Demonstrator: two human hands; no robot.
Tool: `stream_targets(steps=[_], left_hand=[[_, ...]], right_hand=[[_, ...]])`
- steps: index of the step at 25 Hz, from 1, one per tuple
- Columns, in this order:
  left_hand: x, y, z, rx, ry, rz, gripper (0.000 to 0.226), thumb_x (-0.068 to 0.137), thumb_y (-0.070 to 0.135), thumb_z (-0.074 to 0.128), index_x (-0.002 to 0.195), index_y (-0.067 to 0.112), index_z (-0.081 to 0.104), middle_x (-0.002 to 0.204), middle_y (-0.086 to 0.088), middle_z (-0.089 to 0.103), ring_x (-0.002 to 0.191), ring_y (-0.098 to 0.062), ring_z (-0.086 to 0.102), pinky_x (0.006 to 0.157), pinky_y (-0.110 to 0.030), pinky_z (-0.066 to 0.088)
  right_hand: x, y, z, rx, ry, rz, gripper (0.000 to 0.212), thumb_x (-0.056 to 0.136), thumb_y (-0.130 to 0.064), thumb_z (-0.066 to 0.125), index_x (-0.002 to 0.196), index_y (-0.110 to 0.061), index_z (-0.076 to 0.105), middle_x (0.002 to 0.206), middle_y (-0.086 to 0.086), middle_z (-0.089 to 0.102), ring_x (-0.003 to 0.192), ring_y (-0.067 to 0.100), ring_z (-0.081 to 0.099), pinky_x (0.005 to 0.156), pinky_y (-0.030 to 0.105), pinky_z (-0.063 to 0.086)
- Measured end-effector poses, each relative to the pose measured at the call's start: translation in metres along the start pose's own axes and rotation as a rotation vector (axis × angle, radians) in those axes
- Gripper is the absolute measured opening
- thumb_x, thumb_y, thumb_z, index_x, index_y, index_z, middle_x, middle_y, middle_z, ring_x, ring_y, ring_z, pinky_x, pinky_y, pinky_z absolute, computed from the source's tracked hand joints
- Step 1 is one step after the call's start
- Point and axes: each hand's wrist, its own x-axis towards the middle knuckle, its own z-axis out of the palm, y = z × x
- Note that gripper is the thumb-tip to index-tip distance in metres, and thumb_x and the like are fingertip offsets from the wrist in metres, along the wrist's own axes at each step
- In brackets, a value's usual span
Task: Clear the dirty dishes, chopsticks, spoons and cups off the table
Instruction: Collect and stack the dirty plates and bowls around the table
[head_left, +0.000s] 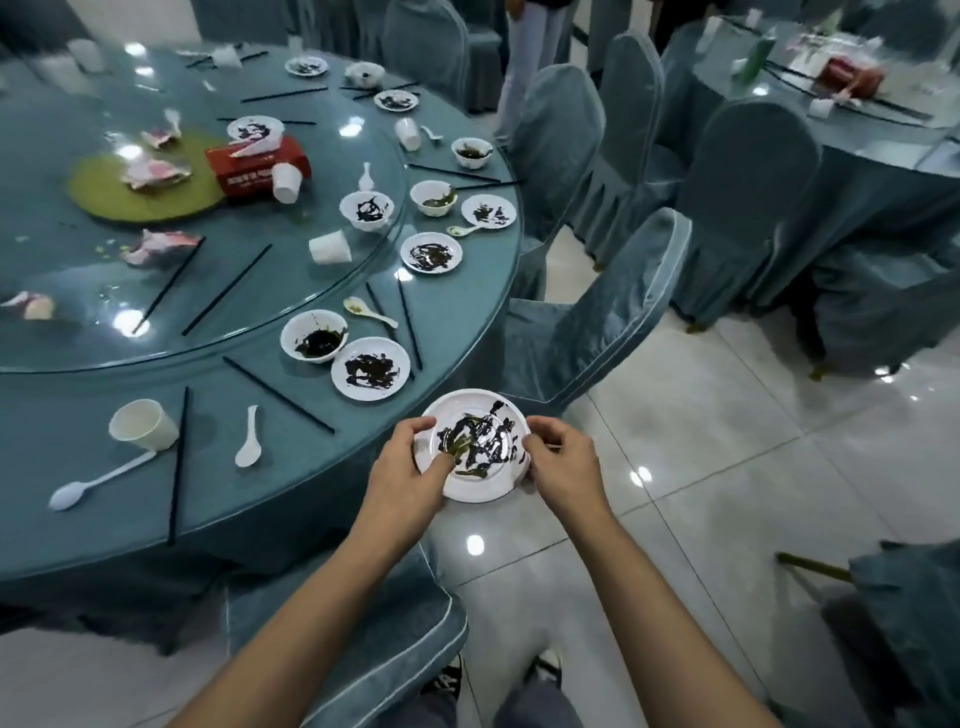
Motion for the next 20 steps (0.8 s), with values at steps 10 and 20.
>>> stream_targets(steps=[10, 20], left_hand=[[0.044, 0.027, 0.017, -0.131, 0.311, -0.158, 0.050, 0.072, 0.040, 0.062, 0.122, 0.036, 0.057, 0.112, 0.017, 0.065, 0.108, -0.011, 0.064, 0.096, -0.034, 0.049], [0.075, 0.056, 0.074, -0.233, 0.553, -0.249, 0.051, 0.072, 0.038, 0.061, 0.123, 0.037, 0.057, 0.120, 0.014, 0.063, 0.103, -0.012, 0.065, 0.094, -0.034, 0.050]], right_hand=[[0.106, -0.029, 0.022, -0.092, -0.331, -0.126, 0.026, 0.082, -0.033, 0.064, 0.105, -0.027, 0.076, 0.094, -0.009, 0.076, 0.092, 0.013, 0.071, 0.089, 0.040, 0.059], [0.193, -0.055, 0.008, -0.198, -0.558, -0.278, 0.021, 0.092, -0.013, 0.063, 0.109, -0.017, 0.075, 0.097, -0.008, 0.074, 0.091, 0.005, 0.067, 0.088, 0.024, 0.052]])
